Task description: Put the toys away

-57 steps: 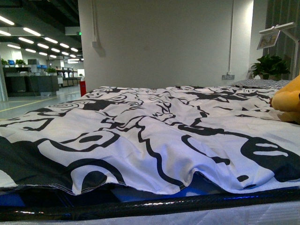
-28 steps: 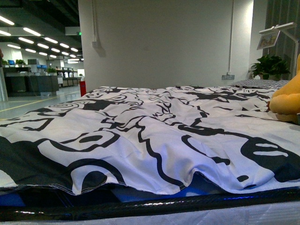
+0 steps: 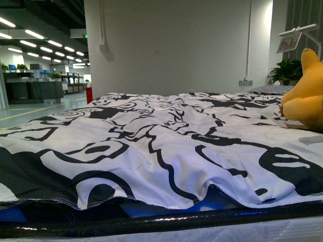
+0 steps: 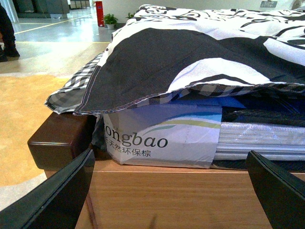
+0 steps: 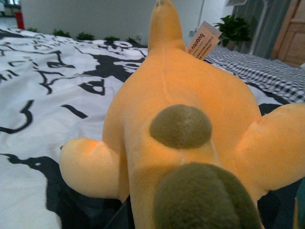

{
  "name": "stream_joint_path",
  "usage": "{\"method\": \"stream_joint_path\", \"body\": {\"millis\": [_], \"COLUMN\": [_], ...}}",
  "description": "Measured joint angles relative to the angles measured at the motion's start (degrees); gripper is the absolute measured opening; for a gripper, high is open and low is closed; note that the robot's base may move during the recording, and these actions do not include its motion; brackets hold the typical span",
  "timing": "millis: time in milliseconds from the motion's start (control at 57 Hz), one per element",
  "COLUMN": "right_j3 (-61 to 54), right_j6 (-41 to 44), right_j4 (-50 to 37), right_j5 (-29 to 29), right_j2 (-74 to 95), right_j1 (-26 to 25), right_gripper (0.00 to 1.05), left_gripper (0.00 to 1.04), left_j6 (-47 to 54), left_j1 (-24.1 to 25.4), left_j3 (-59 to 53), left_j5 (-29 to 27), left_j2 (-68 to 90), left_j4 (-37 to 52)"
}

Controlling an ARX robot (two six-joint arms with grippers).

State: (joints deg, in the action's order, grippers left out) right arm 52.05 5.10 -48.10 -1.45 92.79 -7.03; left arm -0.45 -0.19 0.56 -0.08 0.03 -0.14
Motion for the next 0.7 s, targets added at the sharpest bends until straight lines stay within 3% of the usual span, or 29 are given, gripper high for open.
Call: {"method": "stream_joint_path", "body": {"millis": [246,509,702], "right_j3": [-0.07,-7.89,-13.55], "right_j6": [-14.10,-27.95,-36.94], "right_j4": [6.91,10.25,9.20], "right_j5": [15.58,31.52,38.62], "right_j2": [-15.10,-36.85,-46.27], "right_j1": [-2.40,-11.02,-17.42], "right_gripper": [0.12,0.12,0.12], "left_gripper": [0.98,0.98,0.98], "left_j6": [0.00,0.00,0.00], "left_j1": [0.00,0.00,0.00], "left_j3": [0.00,0.00,0.00], "left_j5": [0.00,0.00,0.00], "left_j2": [0.00,0.00,0.00], "left_j4": [0.00,0.00,0.00]}}
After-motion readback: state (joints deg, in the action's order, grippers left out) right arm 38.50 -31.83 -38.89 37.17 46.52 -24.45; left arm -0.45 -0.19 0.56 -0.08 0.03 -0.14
